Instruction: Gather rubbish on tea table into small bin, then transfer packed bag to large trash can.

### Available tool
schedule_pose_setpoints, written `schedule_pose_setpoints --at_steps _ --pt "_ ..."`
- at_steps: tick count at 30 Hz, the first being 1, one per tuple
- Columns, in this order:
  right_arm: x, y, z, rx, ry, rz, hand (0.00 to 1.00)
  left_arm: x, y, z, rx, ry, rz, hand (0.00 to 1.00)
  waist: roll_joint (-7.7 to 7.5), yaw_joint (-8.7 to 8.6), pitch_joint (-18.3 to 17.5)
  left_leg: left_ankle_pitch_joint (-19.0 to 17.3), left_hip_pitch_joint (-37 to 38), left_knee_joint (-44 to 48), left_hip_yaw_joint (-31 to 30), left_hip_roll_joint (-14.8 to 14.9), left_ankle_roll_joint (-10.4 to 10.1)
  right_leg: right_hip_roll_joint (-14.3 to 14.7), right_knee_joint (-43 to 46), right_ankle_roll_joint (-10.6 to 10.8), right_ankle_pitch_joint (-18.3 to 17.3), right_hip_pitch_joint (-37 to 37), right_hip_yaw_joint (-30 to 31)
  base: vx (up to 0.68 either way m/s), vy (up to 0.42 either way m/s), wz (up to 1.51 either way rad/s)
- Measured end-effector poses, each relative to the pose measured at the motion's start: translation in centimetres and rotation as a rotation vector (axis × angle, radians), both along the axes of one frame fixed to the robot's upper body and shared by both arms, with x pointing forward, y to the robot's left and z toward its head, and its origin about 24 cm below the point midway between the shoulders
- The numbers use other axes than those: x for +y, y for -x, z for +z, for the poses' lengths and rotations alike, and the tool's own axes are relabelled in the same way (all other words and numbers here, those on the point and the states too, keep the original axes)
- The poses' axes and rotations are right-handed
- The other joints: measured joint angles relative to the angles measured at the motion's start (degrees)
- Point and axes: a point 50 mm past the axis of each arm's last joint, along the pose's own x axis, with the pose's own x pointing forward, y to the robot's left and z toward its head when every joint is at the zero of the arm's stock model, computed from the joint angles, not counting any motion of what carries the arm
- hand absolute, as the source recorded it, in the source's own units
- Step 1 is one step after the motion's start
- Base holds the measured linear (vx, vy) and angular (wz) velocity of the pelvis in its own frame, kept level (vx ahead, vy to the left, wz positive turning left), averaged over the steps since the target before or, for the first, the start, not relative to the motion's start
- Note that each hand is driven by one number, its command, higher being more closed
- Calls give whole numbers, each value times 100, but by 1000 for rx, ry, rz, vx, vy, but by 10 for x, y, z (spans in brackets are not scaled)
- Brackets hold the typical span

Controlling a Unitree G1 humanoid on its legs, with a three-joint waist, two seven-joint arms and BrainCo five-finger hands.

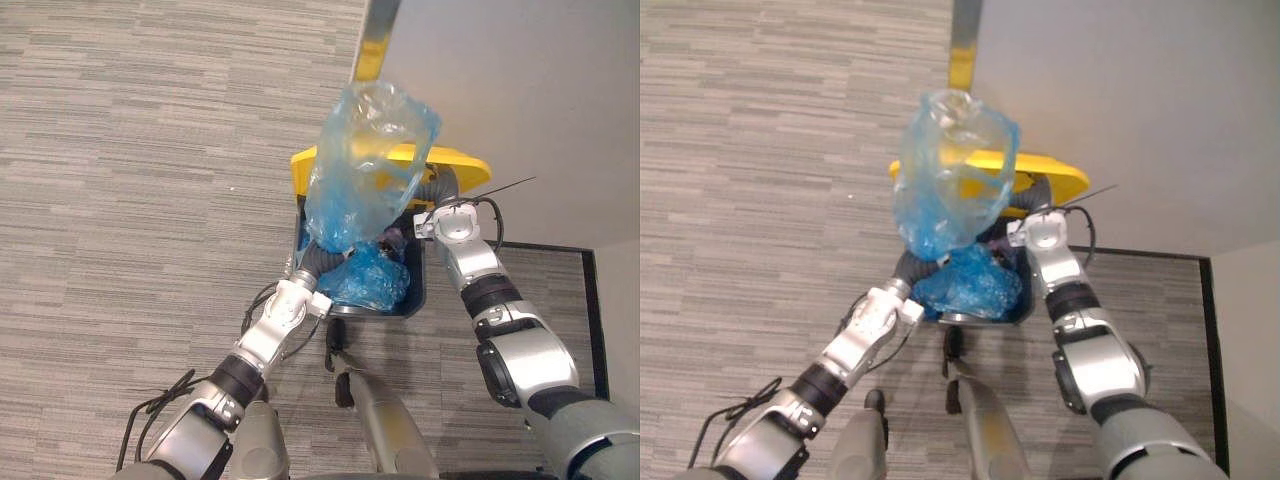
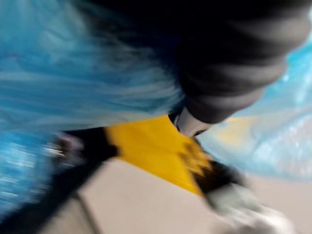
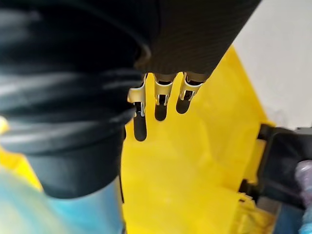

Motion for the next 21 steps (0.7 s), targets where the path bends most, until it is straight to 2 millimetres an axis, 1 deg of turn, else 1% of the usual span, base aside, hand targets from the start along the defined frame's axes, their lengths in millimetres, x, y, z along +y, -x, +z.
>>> schedule_pose_setpoints --at_steps 2,4,6,9,10,13,15,18,21 --pt "3 0 -4 11 10 4 0 4 -9 -2 15 -68 20 100 -24 -15 18 1 -118 2 37 4 -2 8 5 -35 35 -147 24 39 32 -16" --pt "11 1 -7 20 0 18 0 8 -16 -3 24 -120 42 100 -53 -54 50 -3 -169 5 68 27 -10 29 21 -52 47 -211 28 51 34 -9" --pt "15 1 -11 28 -2 26 0 9 -20 -6 38 -159 62 100 -55 -69 52 -21 -178 30 122 64 -35 65 35 -53 48 -230 55 47 56 -8" --pt "17 2 -5 1 -3 26 0 8 -28 2 14 -205 63 100 -69 -63 59 -68 -396 149 156 60 -57 68 109 -53 48 -448 134 12 56 -5" --pt "23 2 -4 -11 -14 35 0 8 -30 3 9 -230 65 0 -73 -57 62 -101 -500 224 168 74 -72 80 109 -77 64 -527 133 8 47 -10" --pt "34 2 -5 -9 -36 56 0 6 -31 -1 25 -277 67 0 -74 -48 62 -121 -566 281 185 125 -92 119 108 -96 77 -617 125 42 40 -7" --pt "36 3 -5 -12 -64 56 0 3 -30 -6 39 -302 63 0 -74 -42 62 -137 -565 286 223 157 -109 140 106 -96 76 -623 125 43 39 -6" --pt "37 4 5 -57 -83 61 0 -4 -30 -8 56 -309 66 0 -75 -9 59 -141 -642 303 320 178 -113 136 106 -102 80 -727 134 36 48 -7" --pt "39 4 12 -84 -86 71 0 -7 -29 -12 64 -348 68 0 -73 0 55 -126 -681 305 494 260 -141 140 113 -113 88 -813 131 51 50 -6"
